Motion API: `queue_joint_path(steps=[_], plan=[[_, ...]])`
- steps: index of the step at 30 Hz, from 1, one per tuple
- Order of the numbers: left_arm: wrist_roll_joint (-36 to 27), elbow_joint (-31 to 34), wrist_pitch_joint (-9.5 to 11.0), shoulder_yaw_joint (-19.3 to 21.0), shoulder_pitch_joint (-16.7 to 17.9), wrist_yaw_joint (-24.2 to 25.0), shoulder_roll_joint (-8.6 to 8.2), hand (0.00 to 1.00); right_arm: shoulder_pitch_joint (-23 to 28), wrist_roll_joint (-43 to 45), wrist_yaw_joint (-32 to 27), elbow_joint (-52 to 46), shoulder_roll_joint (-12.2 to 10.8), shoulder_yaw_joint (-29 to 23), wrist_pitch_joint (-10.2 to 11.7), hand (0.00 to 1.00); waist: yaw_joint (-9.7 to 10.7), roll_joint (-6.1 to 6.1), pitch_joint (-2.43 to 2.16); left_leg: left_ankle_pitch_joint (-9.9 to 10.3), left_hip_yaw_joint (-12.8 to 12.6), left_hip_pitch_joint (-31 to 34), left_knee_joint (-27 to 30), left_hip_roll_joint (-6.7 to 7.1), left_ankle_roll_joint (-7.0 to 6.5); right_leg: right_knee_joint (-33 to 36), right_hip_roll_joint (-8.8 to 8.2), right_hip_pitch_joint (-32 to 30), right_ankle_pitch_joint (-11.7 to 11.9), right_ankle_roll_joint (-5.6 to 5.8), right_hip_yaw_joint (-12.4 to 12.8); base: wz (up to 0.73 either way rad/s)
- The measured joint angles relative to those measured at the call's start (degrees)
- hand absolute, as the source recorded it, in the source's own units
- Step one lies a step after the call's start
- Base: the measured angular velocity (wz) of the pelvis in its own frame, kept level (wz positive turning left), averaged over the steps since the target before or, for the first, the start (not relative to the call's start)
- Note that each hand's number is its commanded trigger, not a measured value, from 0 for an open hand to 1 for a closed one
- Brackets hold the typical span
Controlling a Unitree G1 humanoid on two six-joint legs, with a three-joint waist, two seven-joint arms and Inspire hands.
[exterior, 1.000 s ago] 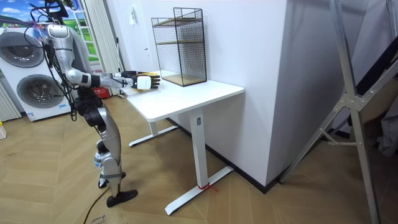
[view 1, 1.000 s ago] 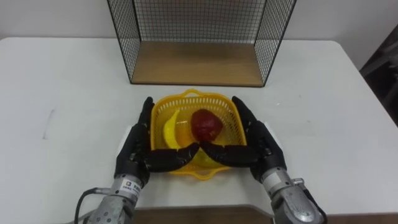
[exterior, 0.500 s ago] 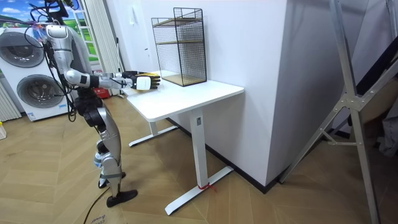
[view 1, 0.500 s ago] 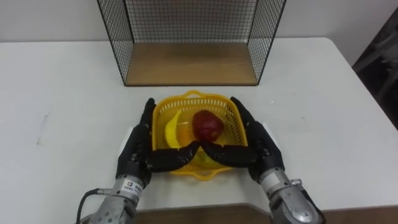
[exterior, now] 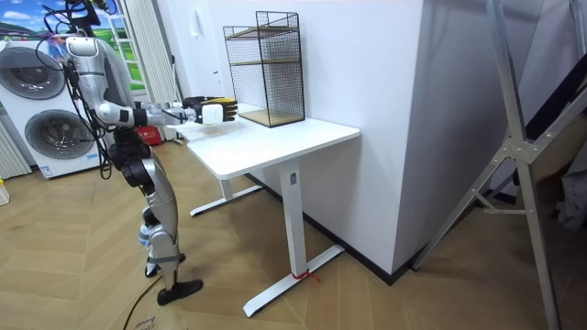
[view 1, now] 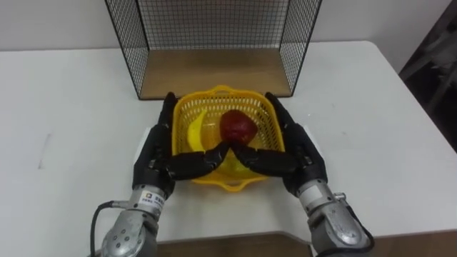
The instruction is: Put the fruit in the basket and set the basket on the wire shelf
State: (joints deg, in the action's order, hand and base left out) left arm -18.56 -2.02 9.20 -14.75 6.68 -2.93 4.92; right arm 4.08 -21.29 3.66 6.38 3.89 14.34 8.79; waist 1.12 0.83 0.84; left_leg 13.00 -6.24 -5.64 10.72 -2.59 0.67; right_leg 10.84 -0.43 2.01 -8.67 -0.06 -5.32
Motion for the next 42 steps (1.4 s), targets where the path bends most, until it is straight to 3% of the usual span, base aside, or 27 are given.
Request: queue_joint_path(steps=[9,21,29,31,34,36,39,41,42], plan=[[-0.01,2.00,0.74,0.05,-2.36,-1.67,-0.10,0.00,-1.36,-0.68,-1.32,-3.21,-0.01,0.00,0.08,0.00,0.02,-0.01,0.13,0.00,-0.21,-0.06,-0.01,-0.03,0.00,-0.09,0.08,0.01,0.02,0.01,0.32,0.00],[-0.02,4.15,0.75,0.05,-2.86,-2.66,-0.22,0.00,-2.37,-1.08,-2.20,-5.05,-0.01,0.00,0.12,0.00,0.08,-0.09,0.12,0.00,-0.33,-0.21,0.00,-0.10,0.00,-0.09,0.17,0.08,0.03,-0.02,0.48,0.00],[0.26,6.63,1.02,0.06,-2.73,-2.93,-0.27,0.00,-2.39,-1.57,-2.18,-5.62,-0.13,0.17,1.81,0.00,-0.49,-0.04,0.13,0.06,-1.33,-0.50,0.44,-0.68,0.10,1.01,0.48,-0.28,0.10,-0.14,0.54,-0.04],[0.33,6.61,1.24,0.06,-2.74,-3.09,-0.33,0.00,-2.39,-1.47,-2.14,-5.64,-0.24,0.26,2.28,0.00,-1.05,-0.01,0.11,0.51,-1.53,0.14,2.45,-1.01,0.49,2.23,0.66,-0.80,-0.19,-0.46,0.49,-0.13],[0.06,6.39,1.66,0.05,-2.57,-3.30,-0.62,0.00,-1.72,-1.46,-1.89,-5.61,-0.49,0.40,2.58,0.00,-1.43,0.22,0.27,2.19,-1.42,2.63,10.29,-1.99,1.02,5.14,0.84,-1.03,-1.89,-1.48,0.09,-0.07],[0.03,4.90,2.51,-0.01,-1.82,-3.16,-0.48,0.00,-0.81,-1.40,-1.04,-5.11,-0.24,0.61,2.85,0.00,-1.85,0.61,0.51,2.38,-1.33,6.18,21.29,-3.18,1.13,8.27,0.67,-1.05,-4.21,-2.51,-0.83,0.00],[0.06,4.23,2.55,0.01,-1.71,-3.10,-0.86,0.00,-0.58,-1.38,-0.99,-5.00,0.05,0.72,2.83,0.00,-2.13,0.31,0.73,2.11,-0.78,9.65,29.92,-5.39,1.28,11.48,1.82,-1.34,-6.47,-3.74,-0.23,0.00],[-0.02,4.23,2.96,0.06,-1.61,-3.10,-0.89,0.00,-0.52,-1.53,-0.89,-4.90,0.00,0.75,2.88,0.00,-2.94,1.37,0.69,1.37,1.90,12.29,32.86,-5.29,2.31,14.13,2.46,-2.37,-7.55,-4.83,0.66,0.00],[-0.05,4.22,3.02,0.02,-1.67,-3.08,-0.91,0.00,-0.52,-1.59,-0.85,-4.86,0.17,0.63,2.88,0.00,-2.81,1.33,0.51,1.97,3.23,14.01,30.11,-4.19,2.72,14.05,2.33,-3.01,-7.34,-5.18,0.45,0.00]])
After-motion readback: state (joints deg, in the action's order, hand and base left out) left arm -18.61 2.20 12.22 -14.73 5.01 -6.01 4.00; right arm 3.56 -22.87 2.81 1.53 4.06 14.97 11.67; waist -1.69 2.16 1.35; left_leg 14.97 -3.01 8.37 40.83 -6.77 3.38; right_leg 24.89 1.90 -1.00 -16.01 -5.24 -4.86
